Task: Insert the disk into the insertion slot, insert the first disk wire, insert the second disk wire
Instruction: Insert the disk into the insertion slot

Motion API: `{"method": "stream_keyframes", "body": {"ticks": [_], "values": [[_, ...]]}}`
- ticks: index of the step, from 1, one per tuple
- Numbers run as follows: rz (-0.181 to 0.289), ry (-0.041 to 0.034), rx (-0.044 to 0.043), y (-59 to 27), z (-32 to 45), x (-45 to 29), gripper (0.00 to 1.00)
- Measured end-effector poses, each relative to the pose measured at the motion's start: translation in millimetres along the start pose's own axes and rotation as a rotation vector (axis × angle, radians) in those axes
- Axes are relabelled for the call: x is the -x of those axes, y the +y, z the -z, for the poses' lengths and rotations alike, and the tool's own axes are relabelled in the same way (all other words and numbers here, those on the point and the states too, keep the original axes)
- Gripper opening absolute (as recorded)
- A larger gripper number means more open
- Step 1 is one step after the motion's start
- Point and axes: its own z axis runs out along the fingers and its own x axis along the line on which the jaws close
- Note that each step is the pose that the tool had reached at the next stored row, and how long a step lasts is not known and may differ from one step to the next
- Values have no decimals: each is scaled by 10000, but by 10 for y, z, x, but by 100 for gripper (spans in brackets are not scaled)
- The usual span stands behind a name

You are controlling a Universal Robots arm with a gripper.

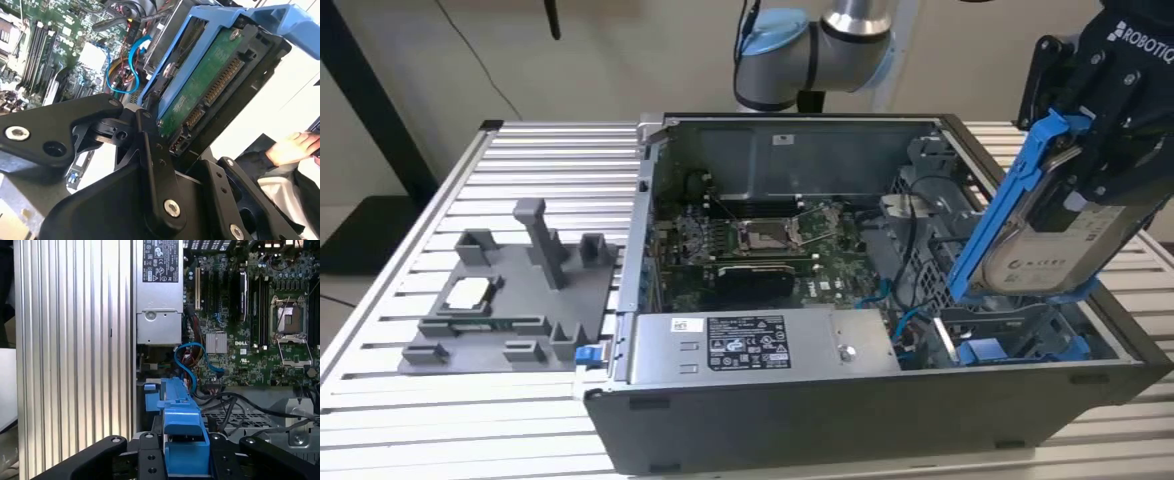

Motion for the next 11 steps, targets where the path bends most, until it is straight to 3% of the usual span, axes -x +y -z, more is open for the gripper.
{"method": "stream_keyframes", "body": {"ticks": [11], "values": [[0, 1, 0, -7, -102, -3, 33]]}}
